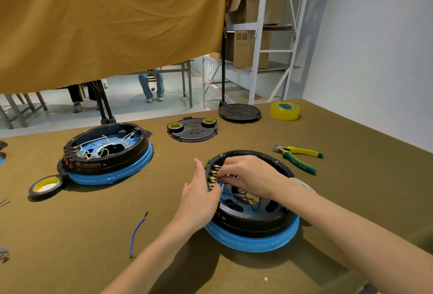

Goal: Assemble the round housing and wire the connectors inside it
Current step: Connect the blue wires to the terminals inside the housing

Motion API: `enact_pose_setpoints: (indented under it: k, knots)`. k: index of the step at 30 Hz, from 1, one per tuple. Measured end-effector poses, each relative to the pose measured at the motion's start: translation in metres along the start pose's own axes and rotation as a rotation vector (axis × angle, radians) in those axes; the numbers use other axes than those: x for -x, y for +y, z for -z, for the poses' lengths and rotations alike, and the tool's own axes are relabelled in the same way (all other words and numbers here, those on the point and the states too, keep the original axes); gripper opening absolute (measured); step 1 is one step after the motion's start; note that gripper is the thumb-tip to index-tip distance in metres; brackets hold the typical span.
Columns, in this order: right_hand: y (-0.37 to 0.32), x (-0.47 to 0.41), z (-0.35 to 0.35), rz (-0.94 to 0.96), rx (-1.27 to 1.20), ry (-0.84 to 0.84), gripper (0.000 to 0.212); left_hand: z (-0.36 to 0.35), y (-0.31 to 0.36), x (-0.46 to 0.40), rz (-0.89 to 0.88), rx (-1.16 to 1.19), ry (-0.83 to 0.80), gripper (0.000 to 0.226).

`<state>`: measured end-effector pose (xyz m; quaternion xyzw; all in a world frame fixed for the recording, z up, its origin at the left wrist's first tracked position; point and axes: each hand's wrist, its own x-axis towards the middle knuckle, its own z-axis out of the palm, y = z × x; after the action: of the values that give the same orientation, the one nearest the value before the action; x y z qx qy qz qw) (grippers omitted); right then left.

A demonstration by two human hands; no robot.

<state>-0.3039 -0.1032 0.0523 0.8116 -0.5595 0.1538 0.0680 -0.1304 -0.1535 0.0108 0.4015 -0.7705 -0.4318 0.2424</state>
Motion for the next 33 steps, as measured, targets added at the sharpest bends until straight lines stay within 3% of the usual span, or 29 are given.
enact_pose_setpoints:
  k: [4,8,11,18,29,33]
  knots:
    - [0.001,0.001,0.0,-0.021,-0.008,0.0,0.02,0.002,-0.002,-0.001,0.012,0.003,-0.029,0.09]
    - [0.004,0.005,-0.003,-0.121,-0.082,0.105,0.029,0.007,-0.002,-0.004,0.022,0.03,-0.034,0.104]
    - [0.008,0.006,-0.007,-0.17,-0.005,0.148,0.03,0.005,0.0,-0.008,0.0,-0.011,-0.005,0.106]
    - [0.016,0.004,-0.008,-0.32,-0.084,0.103,0.019,0.0,0.011,-0.021,0.005,-0.074,0.011,0.077]
    - [0.022,-0.013,-0.002,-0.364,-0.217,0.011,0.012,0.008,0.02,-0.034,0.013,-0.155,-0.042,0.086]
    - [0.022,-0.015,-0.004,-0.359,-0.22,0.017,0.012,0.005,0.019,-0.04,0.014,-0.238,-0.054,0.069]
